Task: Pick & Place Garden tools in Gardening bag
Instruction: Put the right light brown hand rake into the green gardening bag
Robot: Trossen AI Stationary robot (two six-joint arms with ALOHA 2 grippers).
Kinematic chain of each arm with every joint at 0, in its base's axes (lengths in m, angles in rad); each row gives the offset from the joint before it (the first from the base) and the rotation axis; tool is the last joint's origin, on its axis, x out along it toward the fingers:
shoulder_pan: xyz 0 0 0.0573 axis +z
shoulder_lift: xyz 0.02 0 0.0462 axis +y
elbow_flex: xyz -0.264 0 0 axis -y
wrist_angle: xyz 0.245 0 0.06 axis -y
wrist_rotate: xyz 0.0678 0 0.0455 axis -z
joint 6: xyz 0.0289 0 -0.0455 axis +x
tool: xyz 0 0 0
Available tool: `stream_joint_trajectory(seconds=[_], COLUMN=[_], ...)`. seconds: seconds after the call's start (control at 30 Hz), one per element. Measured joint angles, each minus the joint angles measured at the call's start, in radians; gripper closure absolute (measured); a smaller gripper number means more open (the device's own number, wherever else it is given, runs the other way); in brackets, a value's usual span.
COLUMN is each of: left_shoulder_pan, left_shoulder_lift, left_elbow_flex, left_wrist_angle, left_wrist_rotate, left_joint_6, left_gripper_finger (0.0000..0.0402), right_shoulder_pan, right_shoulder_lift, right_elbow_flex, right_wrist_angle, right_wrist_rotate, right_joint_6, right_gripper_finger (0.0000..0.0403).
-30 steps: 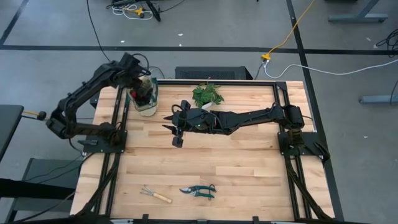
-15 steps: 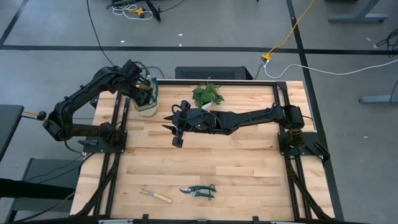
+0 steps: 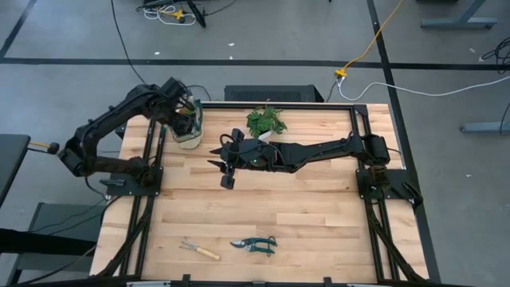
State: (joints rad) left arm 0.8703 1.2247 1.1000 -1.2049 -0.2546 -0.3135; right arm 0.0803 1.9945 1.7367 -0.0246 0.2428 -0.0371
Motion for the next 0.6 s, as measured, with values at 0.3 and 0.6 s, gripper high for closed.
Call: stream_joint_trajectory(seconds=[0.3, 0.6], left_shoulder_pan=[-0.005, -0.017], left_shoulder_lift=[0.130, 0.146], left_elbow_flex=[0.000, 0.000], left_wrist_angle=[0.041, 0.073], left_wrist_rotate=[0.082, 0.099], left_joint_6=[-0.035, 0.034], left_gripper_finger=[0.0293, 0.0271], right_shoulder_pan=[0.005, 0.005], right_shoulder_lift=[0.000, 0.000], right_elbow_flex=[0.001, 0.001], right_wrist_angle=[-0.032, -0.049], right_wrist_rotate=[0.000, 0.000], right_joint_6=[0.002, 0.002], right_gripper_finger=[0.0268, 0.0268])
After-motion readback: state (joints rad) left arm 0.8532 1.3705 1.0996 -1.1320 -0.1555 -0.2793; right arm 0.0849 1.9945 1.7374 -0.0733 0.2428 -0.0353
